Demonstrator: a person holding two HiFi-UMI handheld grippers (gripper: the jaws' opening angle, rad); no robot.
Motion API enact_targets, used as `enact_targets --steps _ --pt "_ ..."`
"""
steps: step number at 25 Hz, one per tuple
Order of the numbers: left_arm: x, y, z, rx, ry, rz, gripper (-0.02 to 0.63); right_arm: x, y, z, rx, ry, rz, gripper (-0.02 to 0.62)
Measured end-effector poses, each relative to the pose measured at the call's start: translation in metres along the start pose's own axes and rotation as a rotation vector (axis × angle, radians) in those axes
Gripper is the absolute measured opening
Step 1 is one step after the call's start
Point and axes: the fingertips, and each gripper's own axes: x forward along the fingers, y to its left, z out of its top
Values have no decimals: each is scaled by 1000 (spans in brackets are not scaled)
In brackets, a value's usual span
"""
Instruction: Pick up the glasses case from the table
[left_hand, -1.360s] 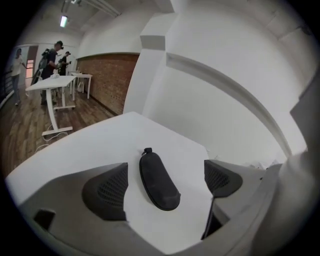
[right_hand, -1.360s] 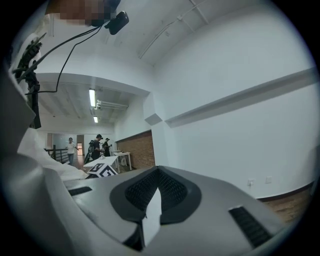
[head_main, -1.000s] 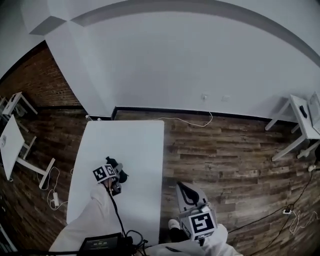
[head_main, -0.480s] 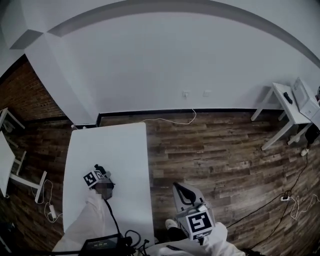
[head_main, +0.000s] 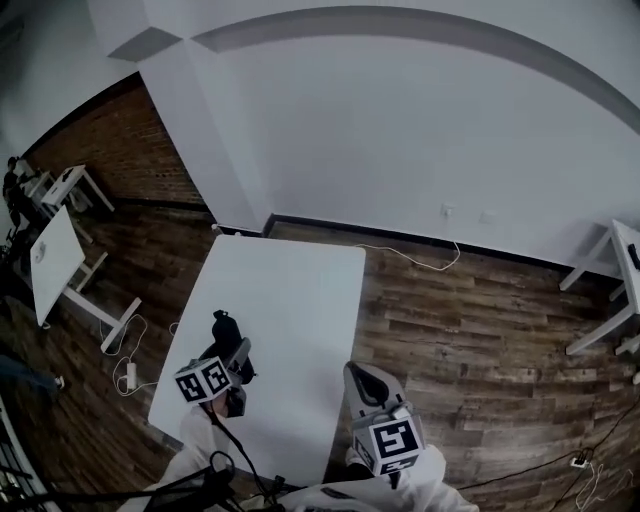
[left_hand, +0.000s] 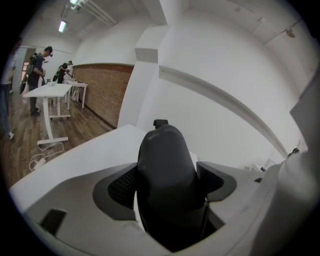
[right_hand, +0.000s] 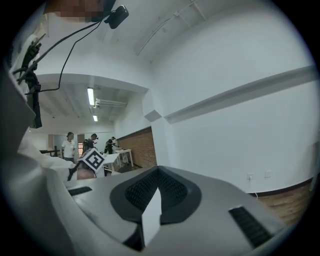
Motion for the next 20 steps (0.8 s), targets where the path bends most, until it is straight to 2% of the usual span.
enact_targets --steps 4,11,16,20 --pt "-76 -8 36 75 -146 -3 380 25 41 9 -1 -16 97 7" --pt "-179 -4 63 222 -336 53 380 46 94 16 -24 -25 196 8" --pt "-220 -6 66 287 -414 74 380 49 109 21 -11 -45 215 6" --pt "-233 -2 68 329 -439 88 380 51 116 27 5 -58 214 6"
